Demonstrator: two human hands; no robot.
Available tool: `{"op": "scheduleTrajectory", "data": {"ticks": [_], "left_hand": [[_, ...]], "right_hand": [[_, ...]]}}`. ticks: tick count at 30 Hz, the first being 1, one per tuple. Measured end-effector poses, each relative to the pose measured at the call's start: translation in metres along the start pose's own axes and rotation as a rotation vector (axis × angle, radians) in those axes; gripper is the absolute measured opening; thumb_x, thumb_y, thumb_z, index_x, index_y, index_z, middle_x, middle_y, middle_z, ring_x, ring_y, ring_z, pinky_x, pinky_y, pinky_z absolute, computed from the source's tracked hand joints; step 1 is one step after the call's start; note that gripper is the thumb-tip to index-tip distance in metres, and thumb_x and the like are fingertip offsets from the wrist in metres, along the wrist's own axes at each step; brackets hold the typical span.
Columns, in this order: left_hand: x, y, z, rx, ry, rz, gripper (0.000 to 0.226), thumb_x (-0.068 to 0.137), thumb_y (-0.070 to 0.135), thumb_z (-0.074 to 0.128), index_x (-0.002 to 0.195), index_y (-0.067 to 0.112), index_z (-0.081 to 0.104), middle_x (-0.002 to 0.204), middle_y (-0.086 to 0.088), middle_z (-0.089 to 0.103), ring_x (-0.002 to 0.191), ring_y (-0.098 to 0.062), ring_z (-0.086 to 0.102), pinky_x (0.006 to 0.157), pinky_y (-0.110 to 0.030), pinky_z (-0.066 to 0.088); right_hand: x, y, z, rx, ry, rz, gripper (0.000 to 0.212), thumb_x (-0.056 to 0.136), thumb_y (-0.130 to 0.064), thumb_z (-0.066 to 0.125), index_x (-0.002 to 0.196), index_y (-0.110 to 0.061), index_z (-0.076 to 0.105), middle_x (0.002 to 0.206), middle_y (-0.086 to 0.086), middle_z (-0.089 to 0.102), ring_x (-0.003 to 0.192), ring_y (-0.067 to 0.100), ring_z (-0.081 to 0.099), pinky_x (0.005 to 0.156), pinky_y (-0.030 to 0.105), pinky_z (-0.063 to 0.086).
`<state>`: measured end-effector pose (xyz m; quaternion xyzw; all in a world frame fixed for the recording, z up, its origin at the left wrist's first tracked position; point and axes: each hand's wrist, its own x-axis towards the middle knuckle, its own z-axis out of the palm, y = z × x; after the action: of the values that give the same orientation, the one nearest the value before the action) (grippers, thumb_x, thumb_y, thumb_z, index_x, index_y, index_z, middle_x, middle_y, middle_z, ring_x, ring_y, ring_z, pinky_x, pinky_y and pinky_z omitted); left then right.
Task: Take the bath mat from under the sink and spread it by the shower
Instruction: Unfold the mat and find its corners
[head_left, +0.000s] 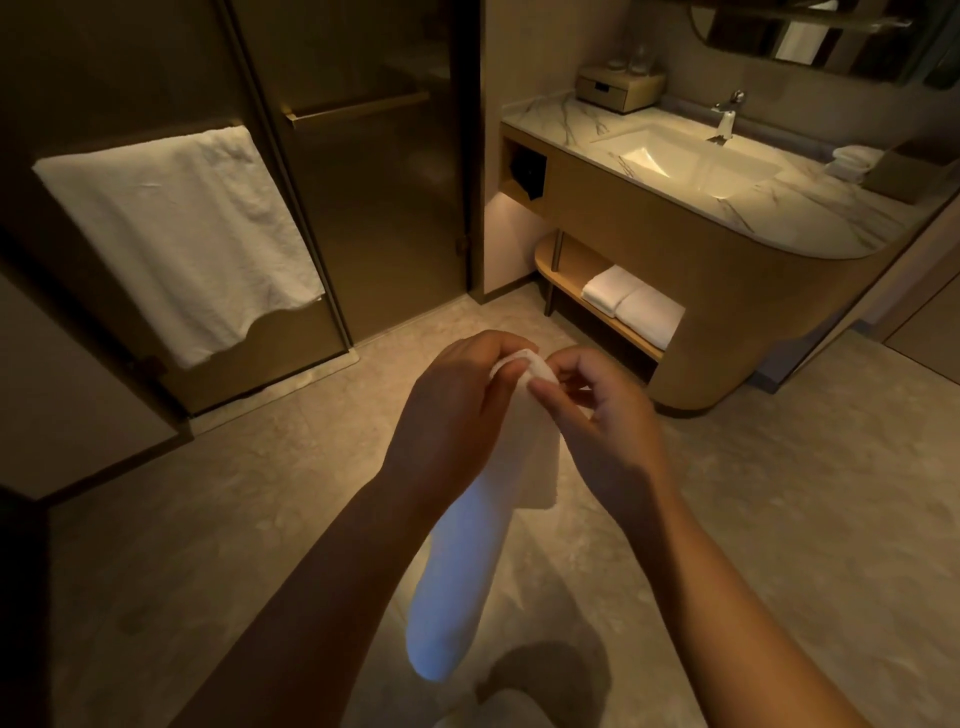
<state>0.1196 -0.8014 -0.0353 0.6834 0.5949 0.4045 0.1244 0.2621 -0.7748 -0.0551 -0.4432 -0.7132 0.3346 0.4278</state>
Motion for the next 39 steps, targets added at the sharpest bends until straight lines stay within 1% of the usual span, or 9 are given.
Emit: {"op": "scheduleTrajectory", "data": {"ticks": [2,6,8,11,16,24,29,36,39], "left_hand": [[0.000,-0.003,-0.003,-0.034,0.037,-0.009,0.024,0.095,0.027,0.047,0.114,0.020,0.060,0.108,0.001,0.066,0.094,-0.009,0.058,0.077,-0.012,0.041],[0.000,-0.006,-0.005,-0.057,0.038,0.010,0.029,0.094,0.033,0.047,0.115,0.018,0.061,0.099,0.007,0.064,0.081,0.002,0.053,0.072,0.000,0.036],[0.000,-0.006,-0.003,-0.036,0.036,0.022,0.030,0.092,0.036,0.047,0.110,0.016,0.062,0.085,0.012,0.058,0.070,0.006,0.052,0.066,0.001,0.033],[-0.001,-0.007,0.000,-0.104,0.046,-0.009,0.021,0.089,0.040,0.049,0.094,0.021,0.059,0.066,0.020,0.049,0.069,0.015,0.051,0.059,-0.001,0.034],[-0.001,-0.007,0.009,-0.204,0.043,-0.044,0.012,0.088,0.035,0.060,0.083,0.030,0.050,0.062,0.020,0.048,0.064,0.013,0.050,0.057,-0.002,0.035],[-0.003,-0.019,0.033,-0.275,0.013,-0.112,0.017,0.084,0.038,0.064,0.085,0.021,0.061,0.068,0.007,0.058,0.065,-0.005,0.053,0.056,-0.015,0.038],[-0.004,-0.020,0.039,-0.232,-0.007,-0.140,0.014,0.085,0.035,0.065,0.078,0.028,0.054,0.059,0.016,0.049,0.060,0.007,0.051,0.055,-0.006,0.034],[0.006,-0.016,0.022,-0.107,0.119,-0.013,0.012,0.085,0.028,0.065,0.088,0.016,0.065,0.071,0.008,0.061,0.062,-0.006,0.050,0.057,-0.009,0.035],[0.008,-0.009,0.018,-0.058,0.134,0.054,0.014,0.084,0.025,0.065,0.091,0.012,0.067,0.077,0.005,0.062,0.064,-0.004,0.049,0.060,-0.006,0.035]], "right_hand": [[0.002,-0.002,0.002,-0.020,0.023,-0.048,0.017,0.090,-0.049,0.049,0.090,-0.035,0.058,0.086,-0.017,0.059,0.084,0.004,0.055,0.070,0.035,0.051],[0.009,-0.009,0.001,-0.049,0.084,-0.128,0.013,0.091,-0.043,0.049,0.092,-0.033,0.057,0.089,-0.017,0.057,0.086,0.003,0.053,0.070,0.026,0.047],[0.013,-0.014,-0.004,-0.047,0.105,-0.181,0.007,0.092,-0.034,0.052,0.094,-0.030,0.058,0.091,-0.017,0.057,0.088,0.003,0.054,0.072,0.024,0.046],[0.020,-0.021,-0.015,-0.059,0.133,-0.254,0.006,0.092,-0.028,0.054,0.096,-0.031,0.058,0.094,-0.024,0.056,0.091,0.001,0.054,0.074,0.018,0.044],[0.028,-0.030,-0.034,-0.069,0.237,-0.325,0.009,0.092,-0.028,0.055,0.098,-0.036,0.056,0.095,-0.024,0.055,0.091,-0.002,0.053,0.073,0.011,0.042],[0.036,-0.027,-0.063,-0.076,0.376,-0.299,0.009,0.093,-0.030,0.055,0.101,-0.027,0.057,0.095,-0.026,0.055,0.092,-0.001,0.054,0.073,0.009,0.042],[0.039,-0.027,-0.076,-0.075,0.447,-0.291,0.009,0.092,-0.027,0.054,0.100,-0.023,0.057,0.093,-0.029,0.055,0.089,-0.005,0.053,0.071,0.007,0.040],[0.028,-0.008,-0.093,-0.093,0.482,-0.135,0.012,0.092,-0.036,0.054,0.103,-0.032,0.054,0.097,-0.022,0.059,0.091,0.002,0.059,0.071,0.031,0.055],[0.020,0.002,-0.093,-0.099,0.412,-0.055,0.021,0.088,-0.034,0.056,0.109,-0.033,0.053,0.103,-0.022,0.058,0.091,-0.003,0.060,0.065,0.021,0.055]]}}
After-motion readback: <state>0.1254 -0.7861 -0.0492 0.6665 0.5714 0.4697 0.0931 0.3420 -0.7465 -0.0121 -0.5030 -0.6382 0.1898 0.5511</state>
